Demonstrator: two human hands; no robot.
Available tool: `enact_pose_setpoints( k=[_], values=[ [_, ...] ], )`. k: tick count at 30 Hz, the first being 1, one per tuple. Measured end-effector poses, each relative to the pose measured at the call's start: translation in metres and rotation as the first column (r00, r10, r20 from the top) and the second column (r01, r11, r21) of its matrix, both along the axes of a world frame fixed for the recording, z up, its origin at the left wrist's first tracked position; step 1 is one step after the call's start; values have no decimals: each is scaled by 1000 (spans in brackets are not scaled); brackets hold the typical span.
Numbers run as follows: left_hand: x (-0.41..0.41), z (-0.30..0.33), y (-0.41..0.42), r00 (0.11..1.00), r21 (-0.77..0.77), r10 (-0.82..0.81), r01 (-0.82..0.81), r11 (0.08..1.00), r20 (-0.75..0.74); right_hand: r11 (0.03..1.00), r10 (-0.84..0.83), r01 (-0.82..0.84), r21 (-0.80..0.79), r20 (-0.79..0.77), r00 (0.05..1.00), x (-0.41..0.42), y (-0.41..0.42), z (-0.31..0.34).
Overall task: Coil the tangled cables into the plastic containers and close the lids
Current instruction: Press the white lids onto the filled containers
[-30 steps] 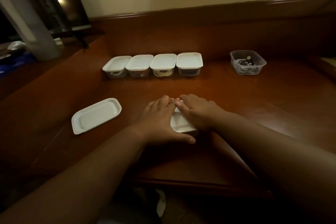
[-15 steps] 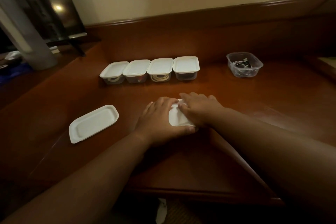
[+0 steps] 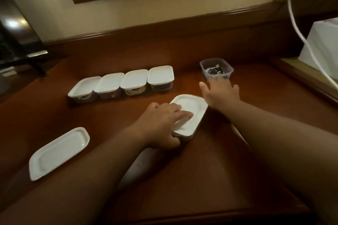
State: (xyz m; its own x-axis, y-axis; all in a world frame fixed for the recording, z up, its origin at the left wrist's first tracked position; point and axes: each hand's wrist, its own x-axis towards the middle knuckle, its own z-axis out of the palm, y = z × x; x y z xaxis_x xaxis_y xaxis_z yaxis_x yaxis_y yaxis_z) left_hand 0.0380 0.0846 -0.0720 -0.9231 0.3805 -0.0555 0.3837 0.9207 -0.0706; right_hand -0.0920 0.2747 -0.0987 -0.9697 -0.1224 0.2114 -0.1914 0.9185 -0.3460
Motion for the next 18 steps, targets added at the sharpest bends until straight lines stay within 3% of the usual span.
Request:
enact_pose_setpoints(
  k=[3,8,18],
  values=[
    [-39,1,11,998,-46,-23,21,999,-50,997,-32,40,64,-124,992,-27,24,-14],
    [-110,-4,24,991,-32,34,-38,999,-131,969,75,-42,242,-130,989,-60,35,-34],
    [-212,-17,16,944,-108,145,-184,977,-297,973,148,-105,206,-203,968,-70,34,-45]
  ],
)
